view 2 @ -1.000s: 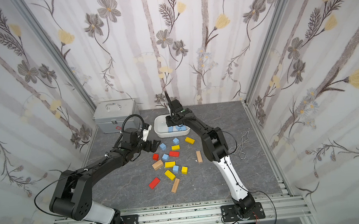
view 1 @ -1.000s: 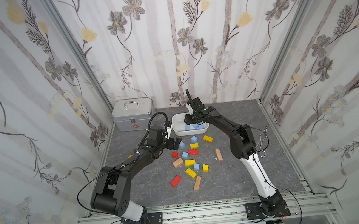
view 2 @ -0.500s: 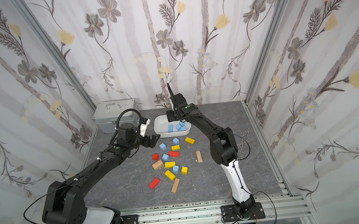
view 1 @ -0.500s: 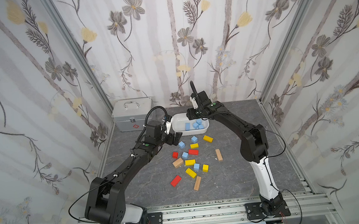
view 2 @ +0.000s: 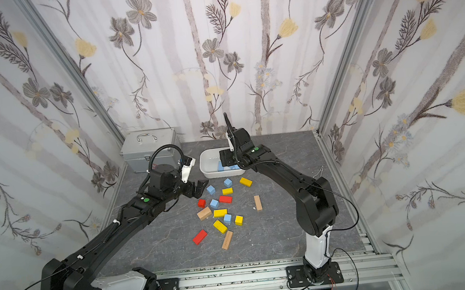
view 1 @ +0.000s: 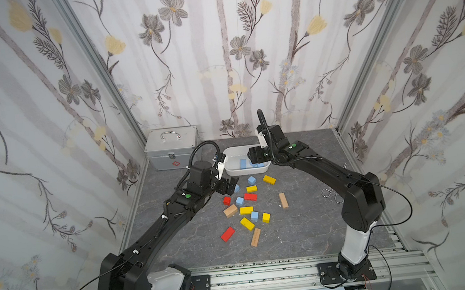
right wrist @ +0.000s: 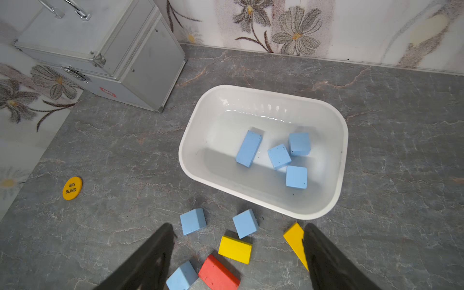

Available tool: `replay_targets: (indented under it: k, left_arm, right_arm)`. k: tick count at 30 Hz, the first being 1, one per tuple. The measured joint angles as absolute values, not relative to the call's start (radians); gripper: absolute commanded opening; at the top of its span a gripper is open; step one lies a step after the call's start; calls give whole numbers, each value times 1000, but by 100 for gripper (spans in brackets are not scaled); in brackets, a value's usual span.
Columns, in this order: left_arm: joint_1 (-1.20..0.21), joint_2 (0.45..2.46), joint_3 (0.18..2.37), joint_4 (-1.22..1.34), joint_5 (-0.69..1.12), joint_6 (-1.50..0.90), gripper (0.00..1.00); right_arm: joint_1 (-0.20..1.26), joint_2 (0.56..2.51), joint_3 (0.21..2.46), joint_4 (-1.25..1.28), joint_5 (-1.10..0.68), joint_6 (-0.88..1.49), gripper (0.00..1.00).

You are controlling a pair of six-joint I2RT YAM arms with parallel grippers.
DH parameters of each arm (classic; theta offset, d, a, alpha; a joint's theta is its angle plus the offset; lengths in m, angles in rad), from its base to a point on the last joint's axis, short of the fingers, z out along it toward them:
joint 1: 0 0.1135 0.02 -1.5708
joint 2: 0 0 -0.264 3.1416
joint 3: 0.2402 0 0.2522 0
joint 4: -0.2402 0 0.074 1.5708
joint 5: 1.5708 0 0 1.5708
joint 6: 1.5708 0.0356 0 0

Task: Pick out the blue building blocks
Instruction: Place the building block in the storage box, then pick up the building block from the center of the board.

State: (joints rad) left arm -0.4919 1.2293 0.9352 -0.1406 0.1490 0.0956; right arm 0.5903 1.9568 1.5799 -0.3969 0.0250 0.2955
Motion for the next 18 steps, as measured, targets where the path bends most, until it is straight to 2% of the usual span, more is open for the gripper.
replay_targets:
  k: [4,6,8,18]
  left_arm:
    - [-496,1226,961,-212,122,59,100]
    - [-497,1232,975,-244,109,41,100]
    - [-497,1239,989,-277,105,23,100]
    - [-498,1347,1110,-432,97,-13,100]
  right_arm:
    - [610,1833,1407,-332,38,325,89]
    - [619,1777,1329,-306,43,340,97]
    - [629,1723,1250,-276,48,348,100]
    - [665,1490,911,-144,54,398,100]
